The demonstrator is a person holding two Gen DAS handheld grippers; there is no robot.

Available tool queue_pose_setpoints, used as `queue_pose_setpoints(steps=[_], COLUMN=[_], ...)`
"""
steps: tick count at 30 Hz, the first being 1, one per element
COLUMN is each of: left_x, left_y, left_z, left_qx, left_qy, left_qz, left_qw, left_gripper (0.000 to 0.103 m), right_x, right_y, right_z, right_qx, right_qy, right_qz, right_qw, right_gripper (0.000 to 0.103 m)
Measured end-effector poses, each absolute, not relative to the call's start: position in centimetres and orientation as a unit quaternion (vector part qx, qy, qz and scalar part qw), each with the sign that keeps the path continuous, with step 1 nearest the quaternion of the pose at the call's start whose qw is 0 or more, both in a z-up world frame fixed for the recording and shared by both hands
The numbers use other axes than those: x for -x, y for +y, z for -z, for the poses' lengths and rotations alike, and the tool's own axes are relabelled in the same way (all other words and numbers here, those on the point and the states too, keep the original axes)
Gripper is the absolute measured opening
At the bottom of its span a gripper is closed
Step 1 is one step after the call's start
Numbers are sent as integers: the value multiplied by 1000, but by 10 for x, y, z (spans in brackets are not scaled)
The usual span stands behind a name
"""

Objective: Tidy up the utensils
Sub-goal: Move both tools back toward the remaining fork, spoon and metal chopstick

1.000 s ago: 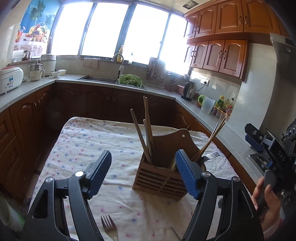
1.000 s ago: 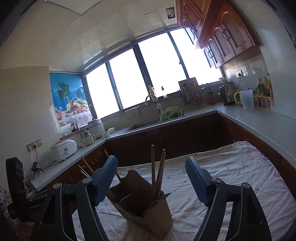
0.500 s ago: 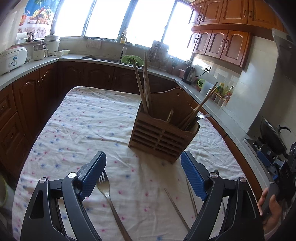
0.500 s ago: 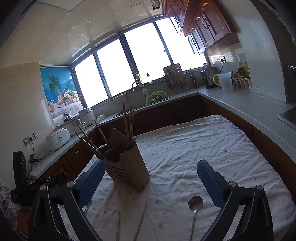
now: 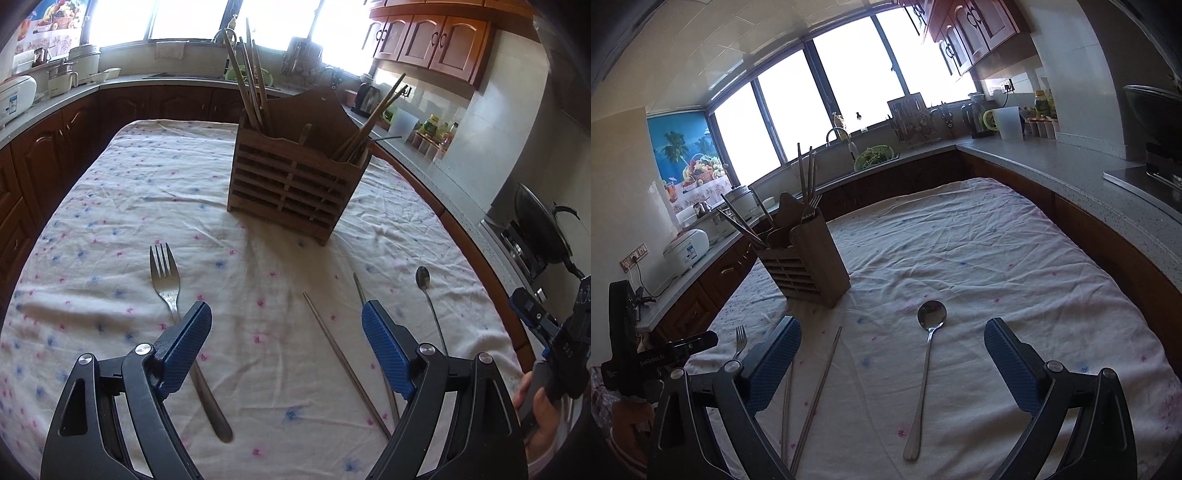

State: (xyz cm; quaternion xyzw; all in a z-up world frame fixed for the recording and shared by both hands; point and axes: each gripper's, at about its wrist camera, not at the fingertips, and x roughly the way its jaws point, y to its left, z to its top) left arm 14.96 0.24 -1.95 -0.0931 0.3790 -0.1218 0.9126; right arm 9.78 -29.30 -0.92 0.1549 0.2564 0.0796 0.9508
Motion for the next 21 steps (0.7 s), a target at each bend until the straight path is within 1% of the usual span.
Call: queue_pose_setpoints(steps=[12, 13, 16, 18, 21], left_x=[-163, -165, -172, -177, -185], left_y=[-27, -29, -37, -42, -49], left_z=[40, 41, 45, 48, 54], left_qx=[59, 57, 47, 40, 33], left_qy=[425, 428, 438, 446, 458], left_qz=[126, 127, 131, 133, 137], left_qw=[894, 893, 888, 884, 878], left_gripper=[85, 84, 75, 73, 65], right_x=[-120, -123, -133, -138, -146], right_y=[-292, -291, -292, -293, -294], right_z=[29, 31, 35, 37, 41], right_qx=[-137, -136, -132, -132, -133], right_qy=[309, 314, 326, 332, 340], right_qz=[-86, -87, -90, -92, -94], right_qw=[937, 936, 932, 930, 926], right_gripper=[100, 100, 99, 99, 97])
